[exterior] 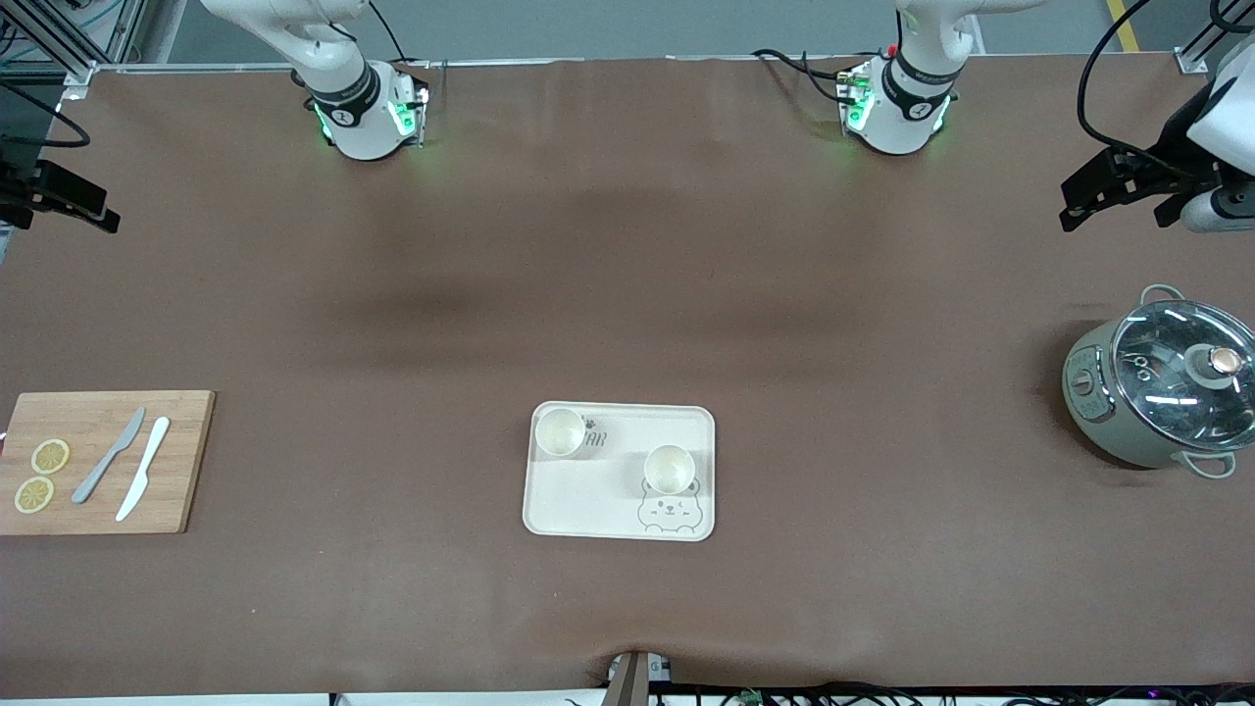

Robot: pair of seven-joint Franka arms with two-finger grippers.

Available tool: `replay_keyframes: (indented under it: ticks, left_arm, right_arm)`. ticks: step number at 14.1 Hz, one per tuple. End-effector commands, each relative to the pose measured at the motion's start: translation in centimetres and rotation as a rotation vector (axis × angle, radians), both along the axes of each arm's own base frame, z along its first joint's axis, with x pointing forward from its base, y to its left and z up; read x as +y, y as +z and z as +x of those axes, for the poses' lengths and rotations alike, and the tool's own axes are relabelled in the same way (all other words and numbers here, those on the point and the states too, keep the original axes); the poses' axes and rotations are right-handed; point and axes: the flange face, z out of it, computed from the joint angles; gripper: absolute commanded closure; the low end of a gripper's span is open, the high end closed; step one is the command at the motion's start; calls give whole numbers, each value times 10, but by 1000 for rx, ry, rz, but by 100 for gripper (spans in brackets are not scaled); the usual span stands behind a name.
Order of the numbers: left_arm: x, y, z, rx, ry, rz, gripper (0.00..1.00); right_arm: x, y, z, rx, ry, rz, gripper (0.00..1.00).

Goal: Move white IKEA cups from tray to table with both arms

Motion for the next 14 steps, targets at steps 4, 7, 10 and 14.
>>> replay_keyframes:
  ticks: [4,7,10,14]
  left_arm:
    - [1,-4,5,5,-6,-15,0]
    - [-10,-31,23,49,-5,-19,0]
    - [-38,-64,46,53,-39,-34,0]
    - [-92,-121,74,63,34,-46,0]
  right_arm:
    - [-2,5,-8,-7,-17,11,0]
    - [-1,6,-8,-7,-17,13,0]
    - [-1,6,-8,-7,-17,13,0]
    - [-3,9,-4,-18,-16,9,0]
